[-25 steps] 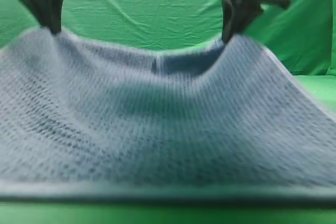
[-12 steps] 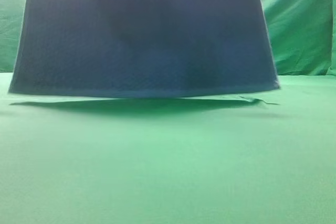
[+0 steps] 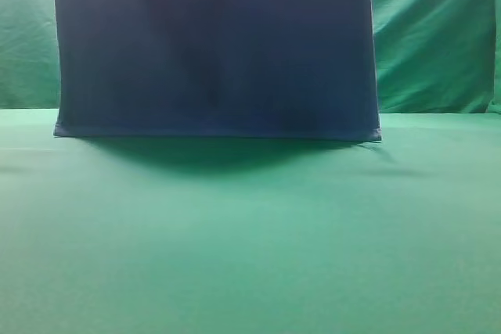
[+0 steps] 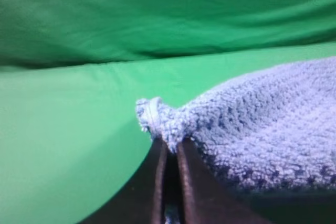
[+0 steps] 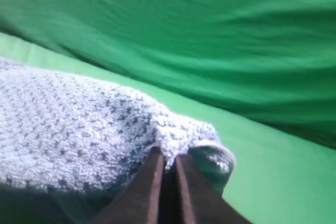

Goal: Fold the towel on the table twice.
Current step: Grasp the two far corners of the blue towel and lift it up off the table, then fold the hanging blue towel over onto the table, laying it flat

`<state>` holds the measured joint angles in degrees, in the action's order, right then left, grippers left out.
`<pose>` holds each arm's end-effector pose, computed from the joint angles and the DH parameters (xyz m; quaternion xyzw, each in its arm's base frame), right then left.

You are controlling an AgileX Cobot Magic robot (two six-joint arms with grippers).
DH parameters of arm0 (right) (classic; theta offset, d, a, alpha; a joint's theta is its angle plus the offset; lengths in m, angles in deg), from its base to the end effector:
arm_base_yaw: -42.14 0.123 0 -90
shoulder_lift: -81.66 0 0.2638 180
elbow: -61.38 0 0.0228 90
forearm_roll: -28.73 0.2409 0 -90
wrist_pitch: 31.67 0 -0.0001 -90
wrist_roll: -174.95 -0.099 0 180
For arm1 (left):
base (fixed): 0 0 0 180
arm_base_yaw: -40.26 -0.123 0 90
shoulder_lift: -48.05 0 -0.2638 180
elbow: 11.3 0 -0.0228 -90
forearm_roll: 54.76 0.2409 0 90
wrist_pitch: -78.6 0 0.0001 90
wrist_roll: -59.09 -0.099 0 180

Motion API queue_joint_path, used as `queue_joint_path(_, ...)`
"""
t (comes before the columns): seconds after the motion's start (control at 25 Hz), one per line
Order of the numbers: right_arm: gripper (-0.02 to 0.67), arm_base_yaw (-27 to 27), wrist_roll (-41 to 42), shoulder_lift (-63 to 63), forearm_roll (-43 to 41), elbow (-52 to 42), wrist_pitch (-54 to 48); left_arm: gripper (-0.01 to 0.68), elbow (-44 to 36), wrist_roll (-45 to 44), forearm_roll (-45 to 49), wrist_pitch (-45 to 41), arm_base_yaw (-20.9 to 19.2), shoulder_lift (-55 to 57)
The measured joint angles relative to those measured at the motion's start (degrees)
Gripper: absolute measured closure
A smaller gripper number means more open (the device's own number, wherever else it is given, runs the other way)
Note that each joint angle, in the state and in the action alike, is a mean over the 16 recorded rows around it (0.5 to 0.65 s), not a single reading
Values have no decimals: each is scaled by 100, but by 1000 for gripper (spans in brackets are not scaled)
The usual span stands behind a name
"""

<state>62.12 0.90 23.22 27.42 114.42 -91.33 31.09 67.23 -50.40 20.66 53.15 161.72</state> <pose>0.4063 0.1457 0.3960 -0.2027 0.8763 0.0420 0.4351 0.3946 -0.0837 0.4011 0.0418 0.9018 -0.0410 0.4282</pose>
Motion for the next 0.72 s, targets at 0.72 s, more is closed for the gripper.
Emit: queue_joint_path(0.72, 649, 860, -871, -1713, -780, -2556, -429, 673, -4013, -166, -485, 633, 3, -2847)
